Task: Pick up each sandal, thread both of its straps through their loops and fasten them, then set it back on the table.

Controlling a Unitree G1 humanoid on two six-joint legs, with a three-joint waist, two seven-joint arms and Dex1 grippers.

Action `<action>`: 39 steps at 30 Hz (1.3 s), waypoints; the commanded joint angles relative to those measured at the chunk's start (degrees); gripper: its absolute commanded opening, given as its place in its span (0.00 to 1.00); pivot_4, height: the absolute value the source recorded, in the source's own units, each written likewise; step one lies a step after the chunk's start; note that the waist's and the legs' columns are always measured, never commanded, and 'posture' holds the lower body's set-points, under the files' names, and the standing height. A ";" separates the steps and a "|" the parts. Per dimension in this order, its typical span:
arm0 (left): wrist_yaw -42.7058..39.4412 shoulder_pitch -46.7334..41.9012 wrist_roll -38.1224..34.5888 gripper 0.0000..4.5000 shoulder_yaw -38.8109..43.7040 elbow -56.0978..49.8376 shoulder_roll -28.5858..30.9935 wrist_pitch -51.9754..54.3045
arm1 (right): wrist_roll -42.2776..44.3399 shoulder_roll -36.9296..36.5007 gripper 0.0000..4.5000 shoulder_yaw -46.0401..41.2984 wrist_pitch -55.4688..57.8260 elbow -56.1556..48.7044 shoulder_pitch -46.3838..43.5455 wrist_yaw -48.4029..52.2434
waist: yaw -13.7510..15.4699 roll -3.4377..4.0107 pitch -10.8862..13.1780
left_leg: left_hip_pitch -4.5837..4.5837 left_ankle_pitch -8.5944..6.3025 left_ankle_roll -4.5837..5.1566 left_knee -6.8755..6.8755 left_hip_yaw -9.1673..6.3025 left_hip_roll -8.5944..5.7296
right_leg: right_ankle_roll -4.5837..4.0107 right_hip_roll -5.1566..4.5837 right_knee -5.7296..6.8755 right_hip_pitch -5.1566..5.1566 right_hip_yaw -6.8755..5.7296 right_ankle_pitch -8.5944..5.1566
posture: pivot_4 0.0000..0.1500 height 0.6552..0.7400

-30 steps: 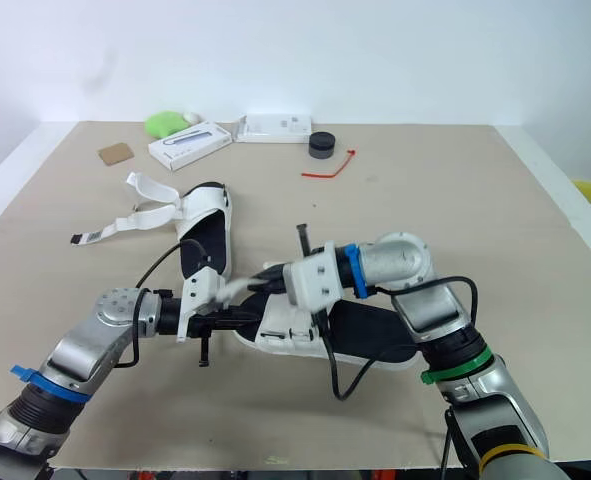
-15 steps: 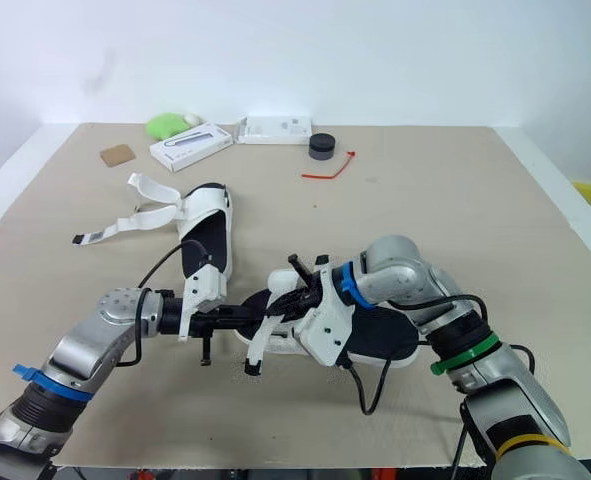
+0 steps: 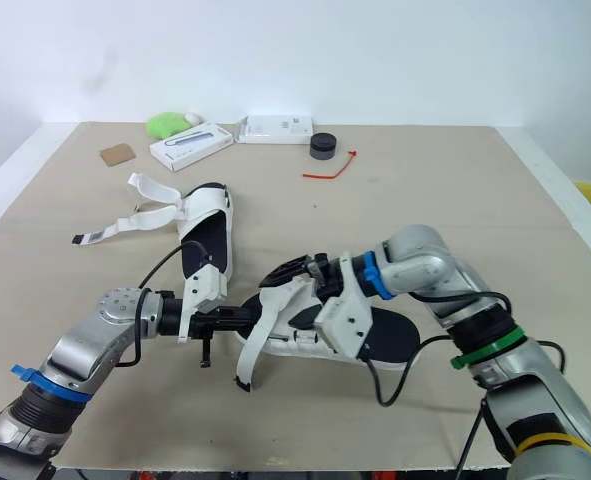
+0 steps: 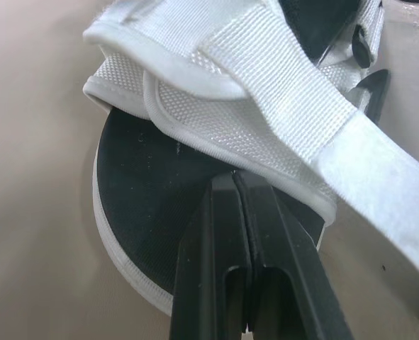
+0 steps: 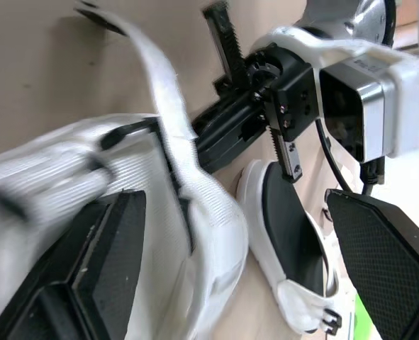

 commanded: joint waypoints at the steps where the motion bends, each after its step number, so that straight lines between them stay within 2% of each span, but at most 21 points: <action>1: -0.51 0.55 0.79 0.00 -0.52 0.91 1.28 0.92 | 9.05 -1.70 0.99 -1.49 6.27 -5.43 2.62 1.31 | 0.00 0.00 0.00 | 0.01 -0.01 0.02 0.00 0.00 0.02 | -0.01 0.01 0.00 0.00 -0.01 -0.01 | 1.00 1.00; 6: -0.74 0.27 0.81 0.00 -0.68 1.14 1.33 0.99 | 29.52 -5.09 0.99 -5.86 43.71 -20.13 6.81 -5.76 | 0.06 0.02 0.01 | -0.01 -0.04 0.07 -0.02 -0.04 0.13 | -0.12 -0.05 0.08 -0.04 0.01 -0.05 | 1.00 1.00; 9: -0.78 0.15 0.79 0.00 -0.89 1.17 1.22 1.05 | 50.21 -10.19 0.99 -7.04 71.08 -29.38 6.66 -12.62 | 0.08 0.02 0.01 | -0.03 -0.03 0.06 0.00 -0.07 0.17 | -0.17 -0.07 0.09 -0.05 -0.06 -0.01 | 1.00 1.00; 12: -0.83 0.11 0.79 0.00 -0.97 1.21 1.18 1.09 | 59.50 -13.79 0.99 -8.24 85.98 -33.04 6.00 -13.27 | 0.09 -0.03 -0.02 | -0.02 -0.02 0.04 0.00 -0.19 0.22 | -0.22 -0.08 0.05 -0.02 -0.25 -0.04 | 1.00 1.00; 15: -0.95 0.22 0.87 0.00 -0.97 1.25 1.29 0.98 | 67.76 -15.37 0.99 -9.29 97.43 -33.93 5.90 -15.43 | 0.09 -0.01 -0.01 | -0.04 -0.02 0.05 0.00 -0.19 0.24 | 0.10 0.04 0.05 -0.03 -0.35 -0.26 | 1.00 1.00; 18: -0.92 0.30 0.93 0.00 -0.98 1.23 1.29 0.95 | 72.32 -16.32 0.99 -10.52 104.91 -34.61 6.71 -15.83 | 0.08 -0.01 -0.01 | -0.07 -0.02 0.05 0.00 -0.17 0.23 | 0.13 0.08 0.05 -0.05 -0.36 -0.27 | 1.00 1.00; 24: -0.90 0.33 0.96 0.00 -1.06 1.16 1.27 0.93 | 68.88 -15.26 0.99 -10.85 110.70 -34.07 10.35 -16.58 | 0.06 -0.02 -0.02 | -0.14 -0.03 0.05 0.00 -0.14 0.20 | 0.25 0.08 0.02 -0.08 -0.36 -0.32 | 1.00 1.00; 29: -0.83 -0.17 0.94 0.00 -0.85 1.55 1.16 0.92 | 63.69 -10.45 0.99 -9.78 112.76 -31.31 11.62 -19.52 | 0.06 -0.03 -0.02 | -0.14 -0.03 0.05 0.01 -0.13 0.19 | 0.29 0.11 0.02 -0.07 -0.33 -0.29 | 1.00 1.00; 33: -0.55 0.00 0.93 0.00 -0.68 1.28 1.16 0.94 | 55.14 -5.67 0.99 -8.78 110.29 -29.83 13.19 -23.12 | 0.05 -0.05 -0.04 | -0.14 -0.02 0.05 0.02 -0.15 0.21 | 0.30 0.16 0.03 -0.07 -0.30 -0.29 | 1.00 1.00; 39: -0.21 0.16 0.88 0.00 -0.47 0.96 1.24 0.96 | 47.87 -4.10 0.99 -8.90 107.79 -28.28 13.59 -20.75 | 0.01 -0.07 -0.05 | -0.05 0.04 -0.04 0.06 -0.06 0.18 | 0.42 0.17 0.03 -0.02 -0.16 -0.18 | 1.00 1.00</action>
